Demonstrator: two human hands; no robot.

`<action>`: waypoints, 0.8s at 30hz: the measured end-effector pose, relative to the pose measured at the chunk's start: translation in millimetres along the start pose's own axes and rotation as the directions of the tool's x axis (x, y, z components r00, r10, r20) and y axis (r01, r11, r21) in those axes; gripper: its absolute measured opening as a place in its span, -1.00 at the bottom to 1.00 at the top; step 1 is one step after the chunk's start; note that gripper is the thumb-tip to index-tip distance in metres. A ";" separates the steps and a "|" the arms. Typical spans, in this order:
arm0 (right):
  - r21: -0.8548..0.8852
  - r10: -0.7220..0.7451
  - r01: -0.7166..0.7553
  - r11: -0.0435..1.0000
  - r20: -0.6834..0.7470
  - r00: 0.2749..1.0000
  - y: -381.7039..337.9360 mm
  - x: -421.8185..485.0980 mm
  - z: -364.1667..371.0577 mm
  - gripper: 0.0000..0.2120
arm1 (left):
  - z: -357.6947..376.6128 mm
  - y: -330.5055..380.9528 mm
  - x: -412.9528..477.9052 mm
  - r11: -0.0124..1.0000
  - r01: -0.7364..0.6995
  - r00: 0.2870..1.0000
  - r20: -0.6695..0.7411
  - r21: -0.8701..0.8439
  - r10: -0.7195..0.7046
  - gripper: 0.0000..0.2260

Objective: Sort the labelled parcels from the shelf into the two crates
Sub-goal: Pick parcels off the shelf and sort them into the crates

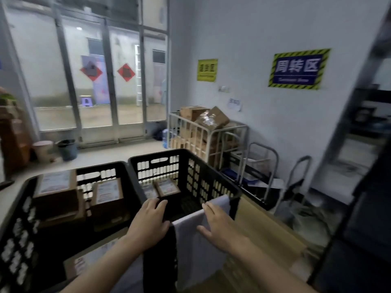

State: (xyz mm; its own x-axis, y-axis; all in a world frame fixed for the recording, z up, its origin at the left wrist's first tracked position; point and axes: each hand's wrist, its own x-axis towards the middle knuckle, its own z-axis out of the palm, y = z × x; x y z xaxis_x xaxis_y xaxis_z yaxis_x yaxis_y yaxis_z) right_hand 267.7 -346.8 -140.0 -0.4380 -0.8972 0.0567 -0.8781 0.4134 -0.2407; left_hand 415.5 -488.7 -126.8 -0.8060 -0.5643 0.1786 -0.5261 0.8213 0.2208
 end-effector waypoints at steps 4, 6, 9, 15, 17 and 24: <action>0.017 0.188 -0.187 0.982 -0.022 0.982 45.0 -50.9 -14.4 -0.35 | 12.0 58.7 3.7 0.989 -0.147 0.988 0.060 0.016 0.145 -0.46; 0.042 0.272 -0.270 0.962 -0.059 0.960 67.5 -79.2 -24.8 -0.35 | 15.6 90.8 3.2 0.975 -0.223 0.973 0.057 0.017 0.222 -0.50; 0.018 0.368 -0.368 0.929 -0.113 0.923 99.4 -127.8 -44.7 -0.33 | 17.0 143.0 -0.5 0.948 -0.317 0.945 0.079 0.001 0.316 -0.51; 0.000 0.500 -0.509 0.861 -0.184 0.846 148.4 -237.4 -86.0 -0.34 | 19.0 253.4 -20.1 0.881 -0.471 0.877 0.085 -0.053 0.474 -0.46; 0.000 0.532 -0.543 0.840 -0.204 0.822 164.2 -274.7 -100.1 -0.34 | 21.6 291.2 -31.9 0.857 -0.508 0.854 0.081 -0.084 0.514 -0.46; 0.059 0.639 -0.651 0.757 -0.276 0.718 217.1 -399.6 -133.7 -0.34 | 29.5 417.0 -76.5 0.770 -0.620 0.775 0.037 -0.153 0.631 -0.51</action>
State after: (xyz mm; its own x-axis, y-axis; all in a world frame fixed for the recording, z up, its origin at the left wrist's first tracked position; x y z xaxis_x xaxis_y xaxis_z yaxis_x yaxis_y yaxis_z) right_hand 226.3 122.2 -85.4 -0.9289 -0.3368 0.1537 -0.3677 0.8879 -0.2766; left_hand 249.8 -100.6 -76.7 -0.9665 0.0843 0.2423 0.1362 0.9691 0.2059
